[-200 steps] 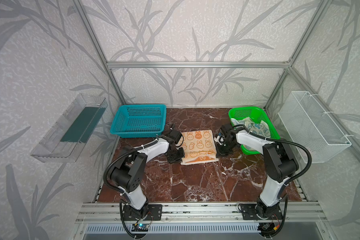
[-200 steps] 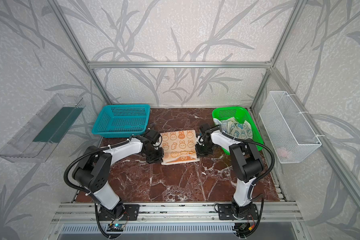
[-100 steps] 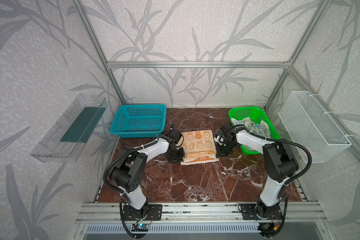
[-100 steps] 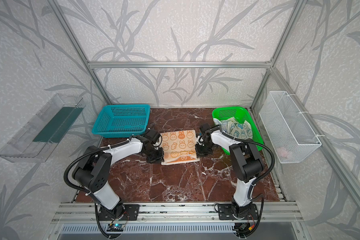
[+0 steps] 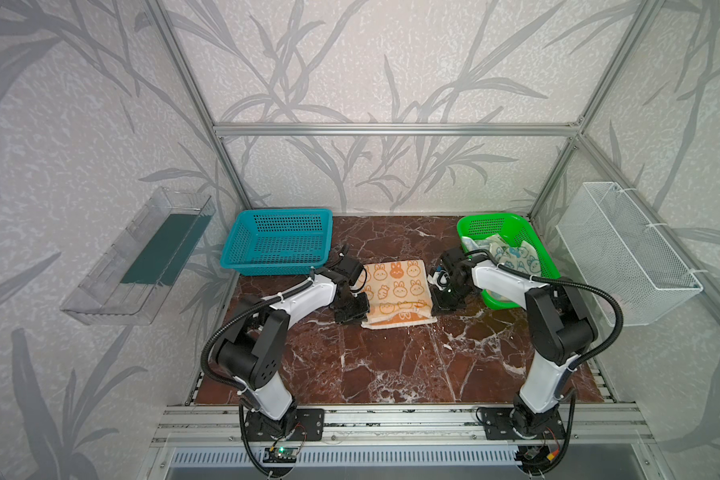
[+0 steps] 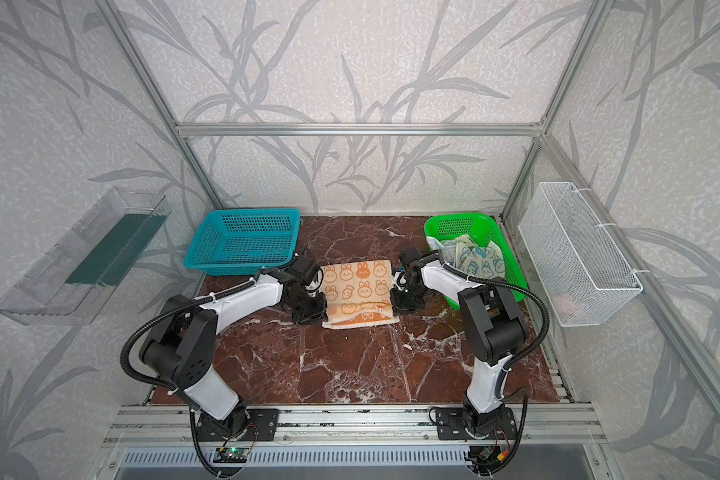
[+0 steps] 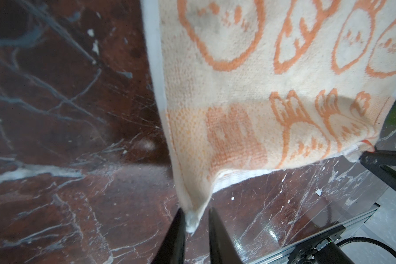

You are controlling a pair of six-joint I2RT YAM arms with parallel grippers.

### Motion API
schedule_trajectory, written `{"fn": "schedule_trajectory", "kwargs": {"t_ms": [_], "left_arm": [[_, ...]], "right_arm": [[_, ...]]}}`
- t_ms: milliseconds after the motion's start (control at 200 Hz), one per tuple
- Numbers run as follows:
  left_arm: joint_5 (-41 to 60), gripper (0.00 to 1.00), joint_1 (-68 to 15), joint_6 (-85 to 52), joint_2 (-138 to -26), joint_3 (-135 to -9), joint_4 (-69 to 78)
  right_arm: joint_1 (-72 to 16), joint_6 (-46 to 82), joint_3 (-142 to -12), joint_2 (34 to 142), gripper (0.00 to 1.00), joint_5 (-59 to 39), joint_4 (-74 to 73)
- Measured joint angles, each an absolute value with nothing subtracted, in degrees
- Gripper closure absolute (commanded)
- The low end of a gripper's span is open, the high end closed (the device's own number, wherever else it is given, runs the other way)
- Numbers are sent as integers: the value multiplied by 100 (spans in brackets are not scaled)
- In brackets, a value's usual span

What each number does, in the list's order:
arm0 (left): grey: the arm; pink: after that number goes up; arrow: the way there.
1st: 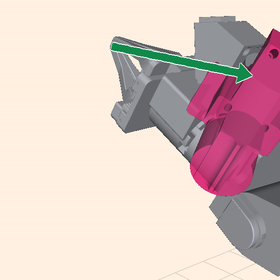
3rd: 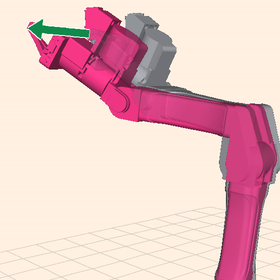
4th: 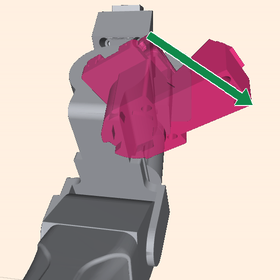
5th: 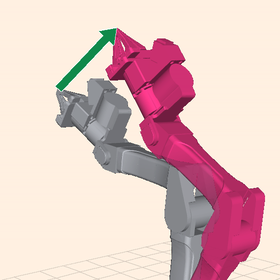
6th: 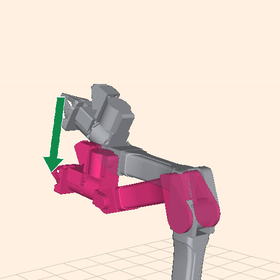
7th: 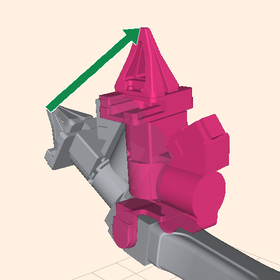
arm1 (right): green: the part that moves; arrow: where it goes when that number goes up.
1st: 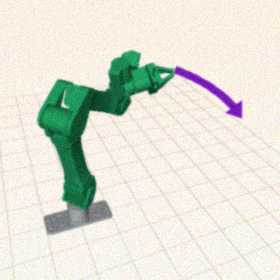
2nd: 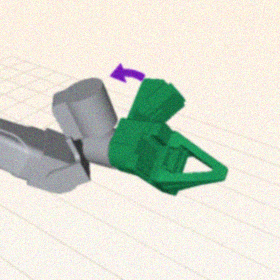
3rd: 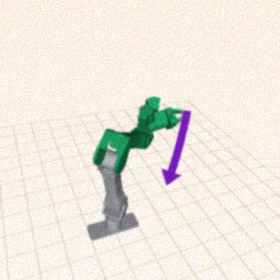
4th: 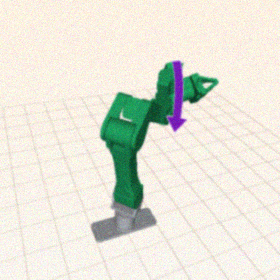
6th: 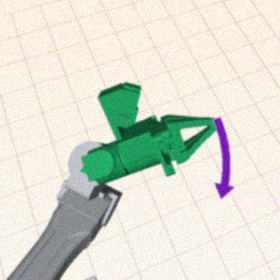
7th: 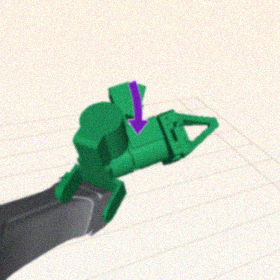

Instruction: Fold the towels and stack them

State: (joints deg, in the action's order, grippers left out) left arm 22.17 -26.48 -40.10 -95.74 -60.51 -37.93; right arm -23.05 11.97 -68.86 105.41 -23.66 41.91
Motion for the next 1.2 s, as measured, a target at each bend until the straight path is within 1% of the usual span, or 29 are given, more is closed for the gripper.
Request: {"fn": "schedule_trajectory", "kwargs": {"t_ms": [285,355,390,540,760,1200], "left_arm": [[2217,78,-2674,-4016,-9515,-6071,-3848],[2217,80,-2692,-4038,-9515,-6049,-3800],[2217,82,-2703,-4058,-9515,-6025,-3756],[2213,100,-2731,-4147,-9522,-5920,-3618],[2189,100,-2738,-4139,-9522,-5913,-3594],[2248,100,-2711,-4097,-9247,-5913,-3817]], "right_arm": [[-2314,1212,-6838,10538,98,-2368,4165],[-2327,1216,-6838,10541,98,-2368,4163],[-2333,1214,-6838,10541,98,-2368,4163],[-2340,1214,-6838,10541,98,-2368,4165],[-2342,1214,-6838,10536,100,-2397,4174],[-2342,1181,-6840,10248,100,-2624,4226]]}}
